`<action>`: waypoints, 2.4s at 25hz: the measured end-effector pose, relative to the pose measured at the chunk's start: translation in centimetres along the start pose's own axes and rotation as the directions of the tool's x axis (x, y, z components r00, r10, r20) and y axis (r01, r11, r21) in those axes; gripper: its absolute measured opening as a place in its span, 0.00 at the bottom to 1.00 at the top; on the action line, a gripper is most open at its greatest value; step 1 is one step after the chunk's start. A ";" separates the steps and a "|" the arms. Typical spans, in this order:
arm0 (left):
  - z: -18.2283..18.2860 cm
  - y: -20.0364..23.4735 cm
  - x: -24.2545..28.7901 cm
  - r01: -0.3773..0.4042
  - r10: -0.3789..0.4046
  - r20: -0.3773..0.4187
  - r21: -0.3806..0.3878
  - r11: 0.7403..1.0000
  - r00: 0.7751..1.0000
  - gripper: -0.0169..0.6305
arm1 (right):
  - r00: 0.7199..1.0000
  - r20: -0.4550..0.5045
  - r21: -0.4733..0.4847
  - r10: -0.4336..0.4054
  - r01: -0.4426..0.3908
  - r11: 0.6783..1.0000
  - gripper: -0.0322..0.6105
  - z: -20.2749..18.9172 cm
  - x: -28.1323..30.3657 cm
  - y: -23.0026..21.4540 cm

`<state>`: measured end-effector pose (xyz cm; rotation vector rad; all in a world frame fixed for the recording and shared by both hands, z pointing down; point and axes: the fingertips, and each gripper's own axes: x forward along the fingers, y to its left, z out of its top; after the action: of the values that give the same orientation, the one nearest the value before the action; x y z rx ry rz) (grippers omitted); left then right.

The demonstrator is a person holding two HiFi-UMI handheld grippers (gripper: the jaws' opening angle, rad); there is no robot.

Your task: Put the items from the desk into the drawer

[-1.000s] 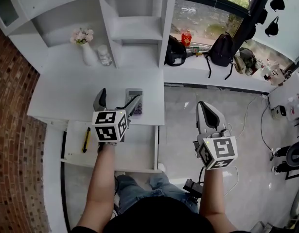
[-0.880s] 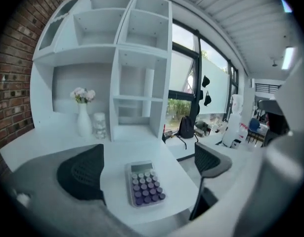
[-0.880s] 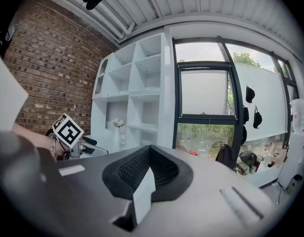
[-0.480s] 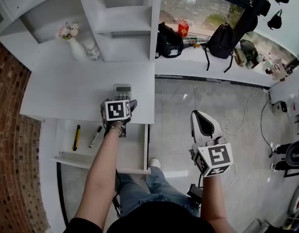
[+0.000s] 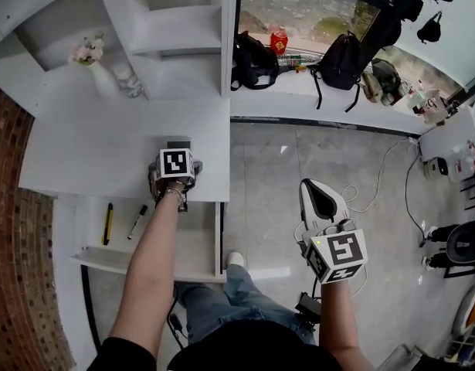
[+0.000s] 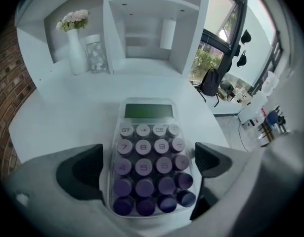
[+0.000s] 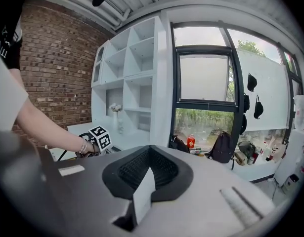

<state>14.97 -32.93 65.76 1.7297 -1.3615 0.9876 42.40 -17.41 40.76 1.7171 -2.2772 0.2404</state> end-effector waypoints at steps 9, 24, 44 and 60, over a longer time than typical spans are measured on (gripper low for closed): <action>-0.2 0.2 -0.4 0.015 -0.014 -0.048 0.019 1.000 0.999 0.79 | 0.998 0.004 -0.009 0.055 -0.055 0.998 0.06 0.4 1.2 2.2; -1.6 0.4 -5.2 0.089 -0.090 0.048 0.025 0.996 0.995 0.79 | 0.998 0.045 0.017 0.034 -0.035 0.999 0.06 1.9 0.1 5.1; 0.1 6.1 -20.6 0.240 -0.275 0.314 0.145 0.960 0.909 0.79 | 0.992 0.107 0.060 -0.071 0.065 0.996 0.06 6.6 -0.8 15.9; -5.3 10.6 -22.1 0.374 -0.438 0.271 0.259 0.891 0.857 0.79 | 0.979 0.079 0.072 -0.188 0.182 0.981 0.06 4.8 -2.7 25.5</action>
<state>0.47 -20.66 49.31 2.2943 -1.0346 0.6300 18.02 -9.21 36.21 1.9936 -2.1701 0.2070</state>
